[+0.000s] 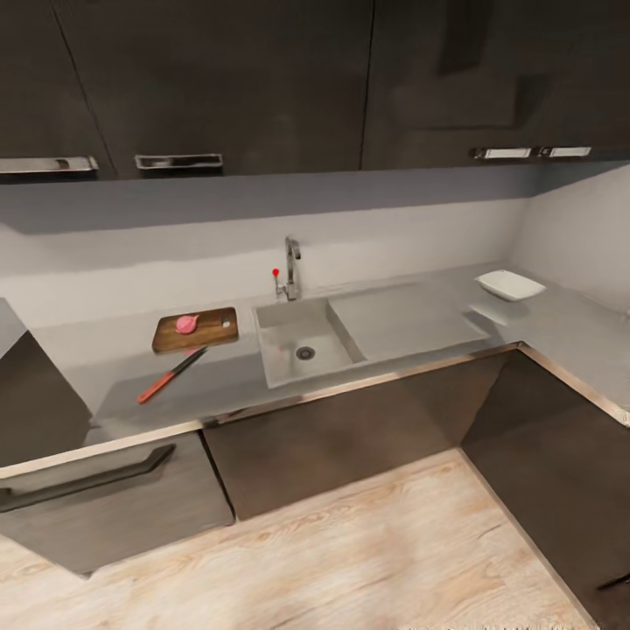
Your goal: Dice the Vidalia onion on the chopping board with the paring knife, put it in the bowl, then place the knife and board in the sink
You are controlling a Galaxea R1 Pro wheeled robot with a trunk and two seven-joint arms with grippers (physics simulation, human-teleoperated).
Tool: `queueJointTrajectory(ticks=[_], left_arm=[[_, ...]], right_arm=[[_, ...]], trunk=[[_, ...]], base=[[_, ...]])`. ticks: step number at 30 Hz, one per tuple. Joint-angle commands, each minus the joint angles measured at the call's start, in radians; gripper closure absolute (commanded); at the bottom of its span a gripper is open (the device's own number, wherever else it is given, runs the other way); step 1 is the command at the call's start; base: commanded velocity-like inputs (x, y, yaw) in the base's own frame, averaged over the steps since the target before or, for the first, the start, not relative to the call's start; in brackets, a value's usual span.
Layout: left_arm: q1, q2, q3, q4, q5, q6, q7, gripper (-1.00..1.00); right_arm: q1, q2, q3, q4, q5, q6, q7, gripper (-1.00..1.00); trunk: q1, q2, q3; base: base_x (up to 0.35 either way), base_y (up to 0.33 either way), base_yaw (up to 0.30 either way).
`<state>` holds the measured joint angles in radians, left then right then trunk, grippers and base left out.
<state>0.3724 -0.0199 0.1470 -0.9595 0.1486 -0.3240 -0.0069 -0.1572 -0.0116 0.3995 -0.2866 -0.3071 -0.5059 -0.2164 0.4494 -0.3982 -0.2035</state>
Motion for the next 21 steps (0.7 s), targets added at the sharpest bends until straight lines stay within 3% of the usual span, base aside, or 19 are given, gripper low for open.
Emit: queueJointTrajectory(ticks=[1,21], left_arm=[[0.0,0.0,0.001,0.002,0.005,-0.003,-0.001,-1.0],[-0.001,0.001,0.004,0.062,0.005,-0.006,-0.001,-1.0]], right_arm=[[-0.001,-0.001,0.009,0.0,-0.006,-0.002,-0.006,-1.0],[-0.001,-0.007,0.008,0.0,-0.006,-0.018,-0.006,-1.0]], trunk=[[0.001,-0.002,-0.001],[0.001,-0.002,0.019]], base=[[0.0,0.0,-0.247],[0.0,0.0,-0.251]])
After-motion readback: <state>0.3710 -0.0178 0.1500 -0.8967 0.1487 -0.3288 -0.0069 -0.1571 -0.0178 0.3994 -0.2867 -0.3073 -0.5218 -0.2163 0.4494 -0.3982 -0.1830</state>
